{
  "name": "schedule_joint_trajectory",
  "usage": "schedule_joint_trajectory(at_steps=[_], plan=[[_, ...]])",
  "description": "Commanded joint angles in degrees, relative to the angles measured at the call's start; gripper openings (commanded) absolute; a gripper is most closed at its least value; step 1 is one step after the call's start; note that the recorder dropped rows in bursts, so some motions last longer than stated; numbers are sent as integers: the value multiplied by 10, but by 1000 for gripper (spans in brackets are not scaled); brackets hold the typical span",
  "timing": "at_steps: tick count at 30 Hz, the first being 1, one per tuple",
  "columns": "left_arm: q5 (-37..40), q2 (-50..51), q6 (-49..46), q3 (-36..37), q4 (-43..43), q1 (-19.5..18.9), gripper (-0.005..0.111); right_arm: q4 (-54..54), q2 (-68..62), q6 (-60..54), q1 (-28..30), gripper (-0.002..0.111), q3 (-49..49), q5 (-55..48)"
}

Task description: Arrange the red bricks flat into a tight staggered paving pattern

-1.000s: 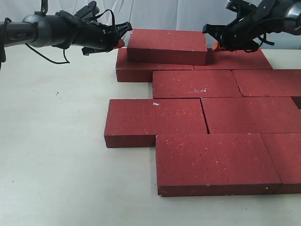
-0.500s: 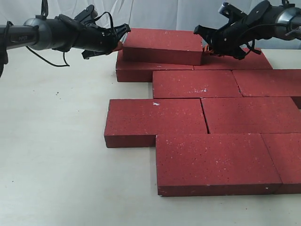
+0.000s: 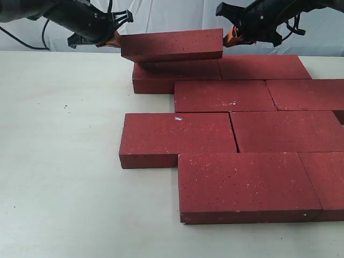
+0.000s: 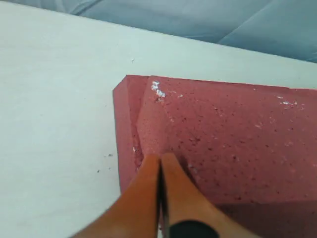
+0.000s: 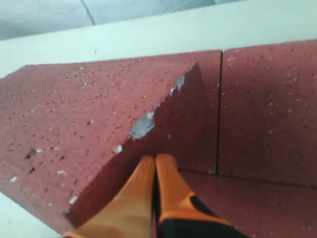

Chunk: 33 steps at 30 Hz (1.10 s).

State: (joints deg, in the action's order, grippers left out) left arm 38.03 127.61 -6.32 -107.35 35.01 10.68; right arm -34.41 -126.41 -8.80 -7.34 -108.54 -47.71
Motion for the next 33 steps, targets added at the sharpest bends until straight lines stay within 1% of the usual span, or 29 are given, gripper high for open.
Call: schedule_joint_trajectory(at_steps=[1,2,3,4,10,14,19,22,27,30,33], plan=[[46,-47,57,49,-70,0,0,23,26,18,-34,-1,43,-25],[48,-57,69,66,-89,0,0,29,29,20,-39,-1,52,-25],[50,-78,79,101,-116,0,0,32,31,24,-49,-1,67,-26],[49,-86,79,118,-120,0,0,33,31,24,-51,-1,74,-27],[-6,-131,79,242,-117,0,0,33,31,24,-71,-1,115,-15],[-34,-141,79,294,-117,-4,0,43,29,24,-81,-1,132,-14],[-48,-151,79,326,-119,-19,0,61,29,33,-84,-1,137,-5],[-48,-158,79,341,-126,-40,0,66,29,34,-84,-1,137,-3],[-41,-173,77,362,-135,-80,0,103,29,48,-81,-1,137,6],[-24,-189,77,370,-165,-98,0,119,29,57,-80,-1,137,9],[-2,-210,77,379,-199,-104,0,123,31,61,-80,-1,137,11]])
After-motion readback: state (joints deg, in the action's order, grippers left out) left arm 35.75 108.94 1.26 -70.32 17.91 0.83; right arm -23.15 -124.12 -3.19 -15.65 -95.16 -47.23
